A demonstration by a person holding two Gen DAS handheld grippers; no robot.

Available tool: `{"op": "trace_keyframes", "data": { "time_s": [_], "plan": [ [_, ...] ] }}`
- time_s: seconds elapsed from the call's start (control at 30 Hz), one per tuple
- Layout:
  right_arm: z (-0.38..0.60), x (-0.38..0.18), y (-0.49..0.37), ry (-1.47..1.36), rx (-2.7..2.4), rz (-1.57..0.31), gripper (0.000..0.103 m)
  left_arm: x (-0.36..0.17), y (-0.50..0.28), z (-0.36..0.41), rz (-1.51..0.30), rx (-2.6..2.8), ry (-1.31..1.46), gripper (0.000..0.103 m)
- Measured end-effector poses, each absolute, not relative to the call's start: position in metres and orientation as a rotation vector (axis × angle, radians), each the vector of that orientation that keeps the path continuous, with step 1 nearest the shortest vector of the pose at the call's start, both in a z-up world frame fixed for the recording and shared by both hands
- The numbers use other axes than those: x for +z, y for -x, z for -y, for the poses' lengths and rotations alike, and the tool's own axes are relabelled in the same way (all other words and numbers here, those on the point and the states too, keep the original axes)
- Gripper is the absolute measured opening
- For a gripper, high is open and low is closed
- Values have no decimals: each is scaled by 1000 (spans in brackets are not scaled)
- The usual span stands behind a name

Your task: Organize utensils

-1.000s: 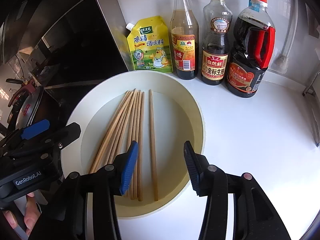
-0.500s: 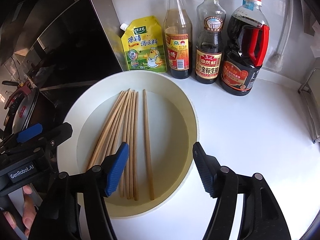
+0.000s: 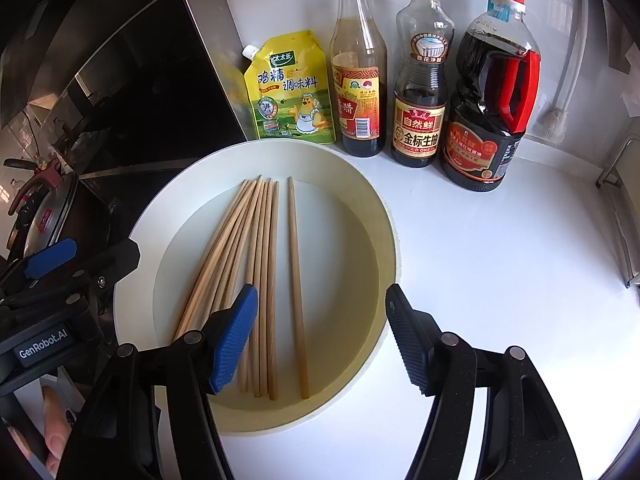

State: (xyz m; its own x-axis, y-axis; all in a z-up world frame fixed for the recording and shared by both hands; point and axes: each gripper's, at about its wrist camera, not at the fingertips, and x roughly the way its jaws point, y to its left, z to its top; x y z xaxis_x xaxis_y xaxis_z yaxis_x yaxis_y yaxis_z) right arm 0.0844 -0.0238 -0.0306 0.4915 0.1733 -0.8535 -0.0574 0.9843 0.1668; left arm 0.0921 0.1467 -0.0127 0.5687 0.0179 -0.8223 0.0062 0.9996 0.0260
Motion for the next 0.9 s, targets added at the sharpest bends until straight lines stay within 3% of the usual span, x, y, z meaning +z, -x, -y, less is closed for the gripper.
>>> {"op": "trace_keyframes", "data": {
  "time_s": [0.9],
  "plan": [
    [26, -31, -82, -125, 140, -1049, 64, -12, -92, -143, -977, -1, -32, 96]
  ]
}}
